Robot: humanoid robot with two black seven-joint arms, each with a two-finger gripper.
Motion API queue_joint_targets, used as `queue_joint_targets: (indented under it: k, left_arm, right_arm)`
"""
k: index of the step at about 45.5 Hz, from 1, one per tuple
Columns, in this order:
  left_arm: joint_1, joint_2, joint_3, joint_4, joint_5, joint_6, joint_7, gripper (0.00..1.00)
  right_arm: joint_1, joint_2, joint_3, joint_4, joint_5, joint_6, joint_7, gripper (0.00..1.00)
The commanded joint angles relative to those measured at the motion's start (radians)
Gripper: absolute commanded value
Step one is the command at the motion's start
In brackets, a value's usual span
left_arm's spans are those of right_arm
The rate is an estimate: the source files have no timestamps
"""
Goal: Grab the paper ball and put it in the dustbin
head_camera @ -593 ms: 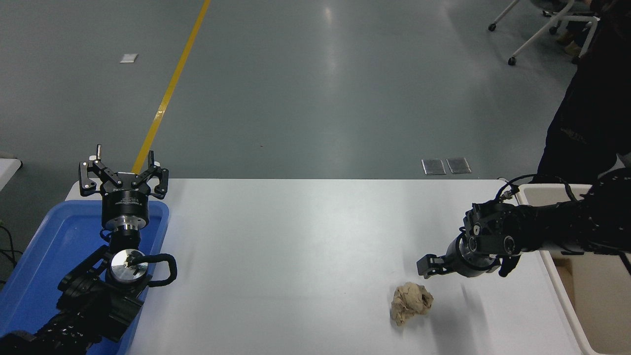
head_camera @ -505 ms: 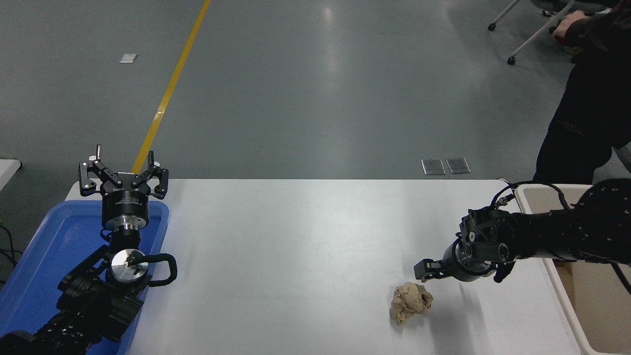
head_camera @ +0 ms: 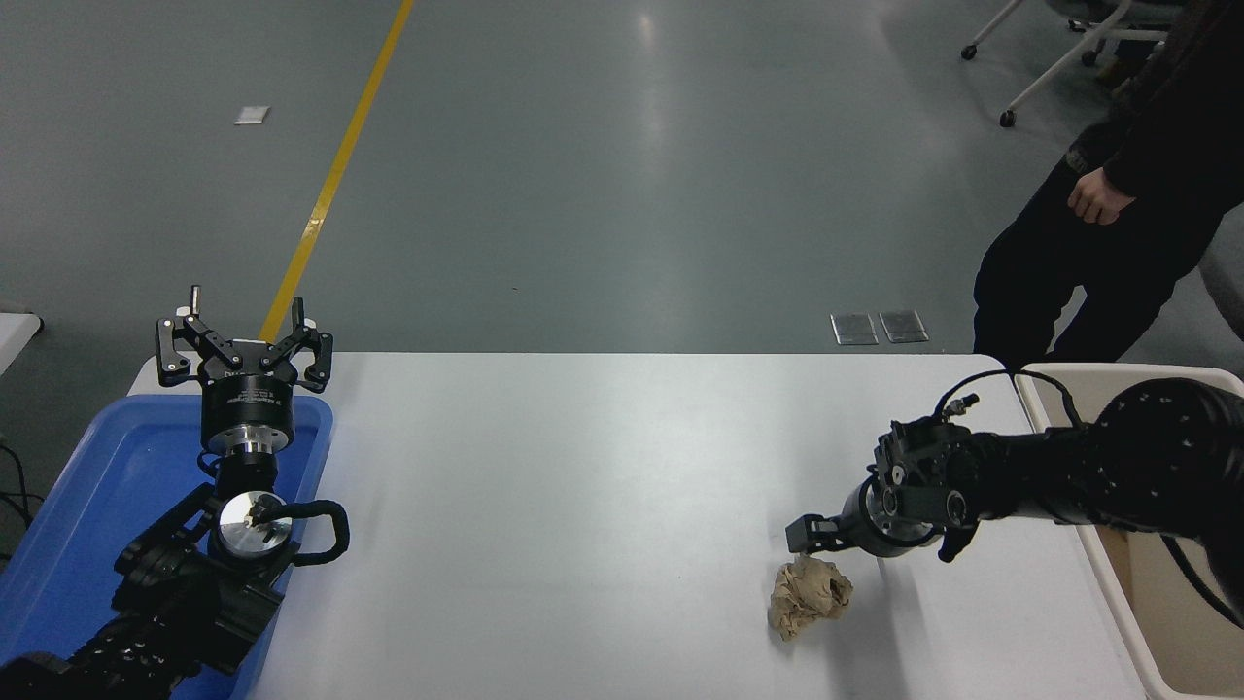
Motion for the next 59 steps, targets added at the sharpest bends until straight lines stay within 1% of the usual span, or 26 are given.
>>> queue_joint_targets:
  k: [1, 7, 12, 18, 23, 31, 35, 38, 41, 46, 52, 55, 59]
  left_arm:
    - [0.000, 0.000, -0.001, 0.000, -0.001, 0.000, 0.000, 0.99]
    - [0.002, 0.000, 0.001, 0.000, 0.000, 0.000, 0.000, 0.99]
    - [0.000, 0.000, 0.001, 0.000, 0.000, 0.000, 0.000, 0.99]
    - [0.000, 0.002, -0.001, 0.000, -0.001, 0.000, 0.000, 0.99]
    - [0.002, 0.002, -0.001, 0.000, -0.001, 0.000, -0.001, 0.99]
    - [0.000, 0.002, -0.001, 0.000, -0.001, 0.000, -0.001, 0.99]
    - [0.002, 0.002, -0.001, 0.000, -0.001, 0.000, -0.001, 0.99]
    - [0.000, 0.002, -0.001, 0.000, -0.001, 0.000, -0.001, 0.99]
    - [0.000, 0.002, -0.001, 0.000, -0.001, 0.000, -0.001, 0.99]
    - [0.000, 0.002, -0.001, 0.000, -0.001, 0.000, -0.001, 0.99]
    - [0.000, 0.002, 0.001, 0.000, -0.001, -0.001, -0.001, 0.99]
    - [0.000, 0.002, -0.001, 0.000, -0.001, 0.000, -0.001, 0.99]
    - [0.000, 0.002, 0.001, 0.000, -0.001, -0.001, 0.000, 0.99]
  right_arm:
    - [0.327, -0.133, -0.010, 0.266, 0.024, 0.051, -0.004, 1.00]
    - [0.556, -0.242, -0.037, 0.414, 0.058, 0.137, -0.004, 1.00]
    - [0.747, -0.304, -0.085, 0.518, 0.076, 0.212, -0.004, 1.00]
    - [0.895, -0.340, -0.106, 0.590, 0.115, 0.218, -0.004, 1.00]
    - [0.976, -0.400, -0.164, 0.670, 0.118, 0.226, -0.005, 1.00]
    - [1.033, -0.411, -0.206, 0.762, 0.129, 0.255, -0.004, 1.00]
    - [1.019, -0.394, -0.209, 0.793, 0.197, 0.255, -0.002, 1.00]
    - [0.978, -0.359, -0.206, 0.799, 0.276, 0.246, -0.001, 1.00]
    - [0.927, -0.321, -0.194, 0.794, 0.313, 0.234, 0.001, 1.00]
    - [0.828, -0.266, -0.180, 0.793, 0.314, 0.169, 0.002, 1.00]
    - [0.673, -0.166, -0.166, 0.771, 0.308, 0.013, 0.004, 1.00]
    - [0.596, -0.124, -0.149, 0.750, 0.301, -0.039, 0.002, 1.00]
    - [0.489, -0.101, -0.108, 0.705, 0.274, -0.108, 0.002, 1.00]
